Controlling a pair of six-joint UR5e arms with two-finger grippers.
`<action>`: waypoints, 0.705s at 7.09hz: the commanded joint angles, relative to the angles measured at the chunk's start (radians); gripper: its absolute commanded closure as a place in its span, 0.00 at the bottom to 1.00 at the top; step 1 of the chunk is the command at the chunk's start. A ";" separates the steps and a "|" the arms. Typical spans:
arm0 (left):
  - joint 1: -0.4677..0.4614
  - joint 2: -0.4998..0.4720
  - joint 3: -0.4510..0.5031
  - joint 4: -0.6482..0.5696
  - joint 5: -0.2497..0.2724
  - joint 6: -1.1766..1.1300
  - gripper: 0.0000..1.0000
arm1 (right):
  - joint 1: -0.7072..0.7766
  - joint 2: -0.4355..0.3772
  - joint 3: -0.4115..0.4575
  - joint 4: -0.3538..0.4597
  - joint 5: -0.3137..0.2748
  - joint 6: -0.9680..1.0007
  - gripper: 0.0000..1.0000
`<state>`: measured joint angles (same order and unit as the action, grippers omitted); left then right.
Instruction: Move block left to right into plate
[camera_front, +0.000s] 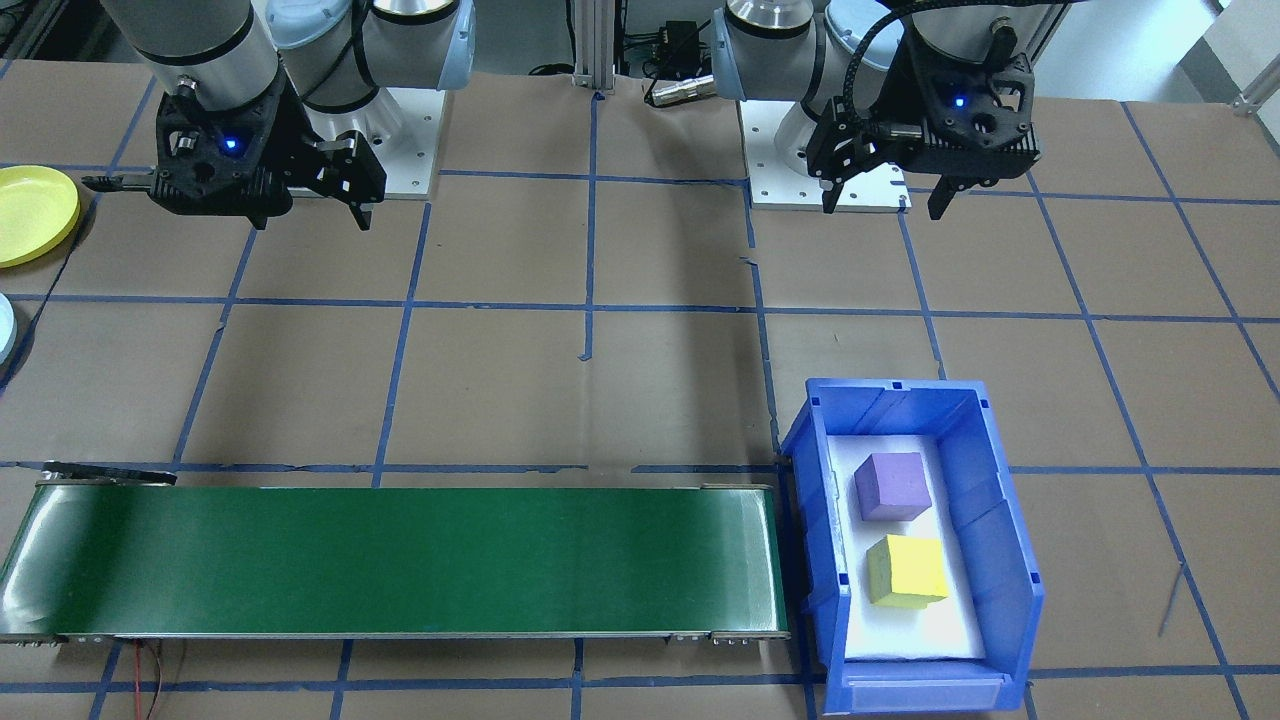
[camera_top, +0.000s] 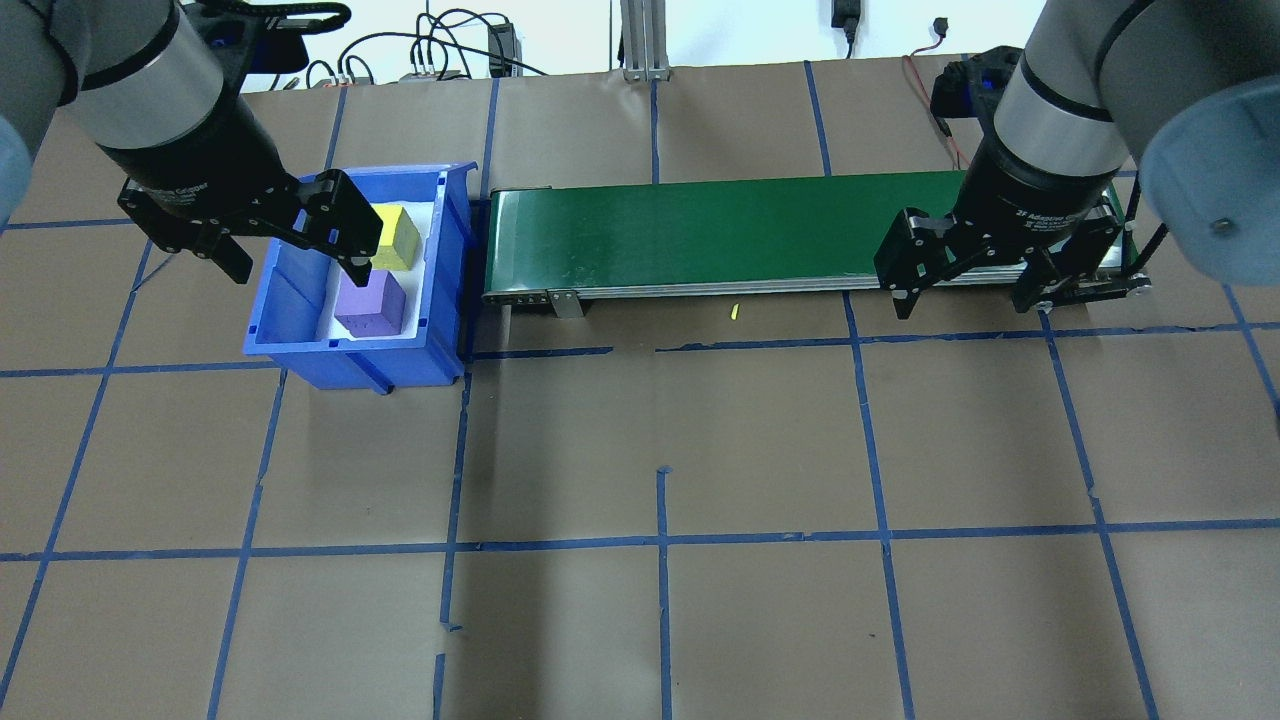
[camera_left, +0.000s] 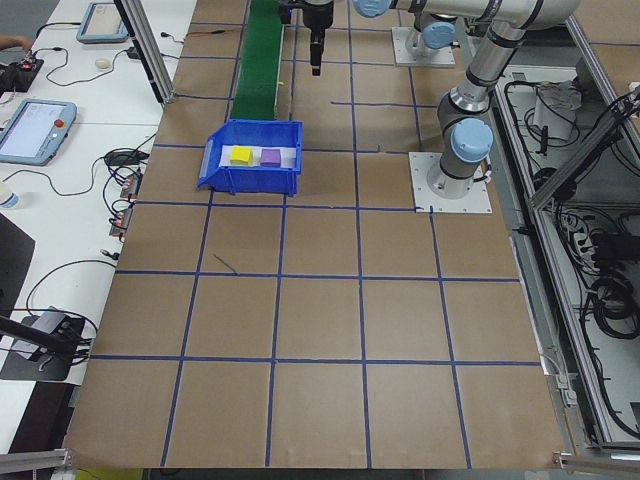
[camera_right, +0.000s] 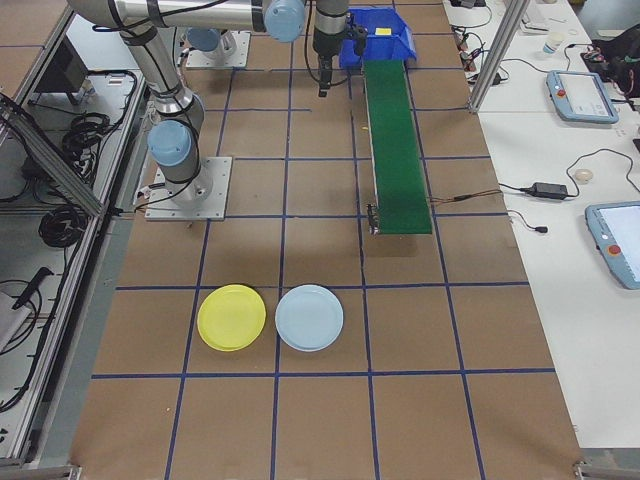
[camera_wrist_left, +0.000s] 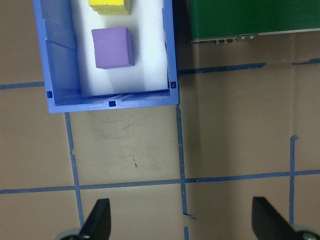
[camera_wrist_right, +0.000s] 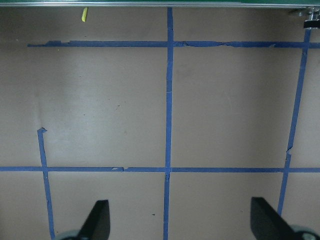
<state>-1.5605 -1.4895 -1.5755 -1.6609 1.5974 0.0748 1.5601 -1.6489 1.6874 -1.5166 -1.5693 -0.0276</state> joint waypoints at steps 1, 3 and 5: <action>0.002 0.000 -0.001 0.001 -0.001 -0.006 0.00 | 0.000 0.000 0.000 0.000 0.000 -0.002 0.00; 0.004 -0.003 -0.009 0.003 -0.002 -0.003 0.00 | 0.000 0.000 0.000 0.000 0.000 -0.002 0.00; 0.019 -0.091 0.006 0.123 -0.023 0.009 0.00 | 0.000 0.000 0.000 0.000 0.000 -0.003 0.00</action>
<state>-1.5525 -1.5223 -1.5809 -1.6152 1.5894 0.0737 1.5600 -1.6490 1.6874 -1.5170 -1.5693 -0.0301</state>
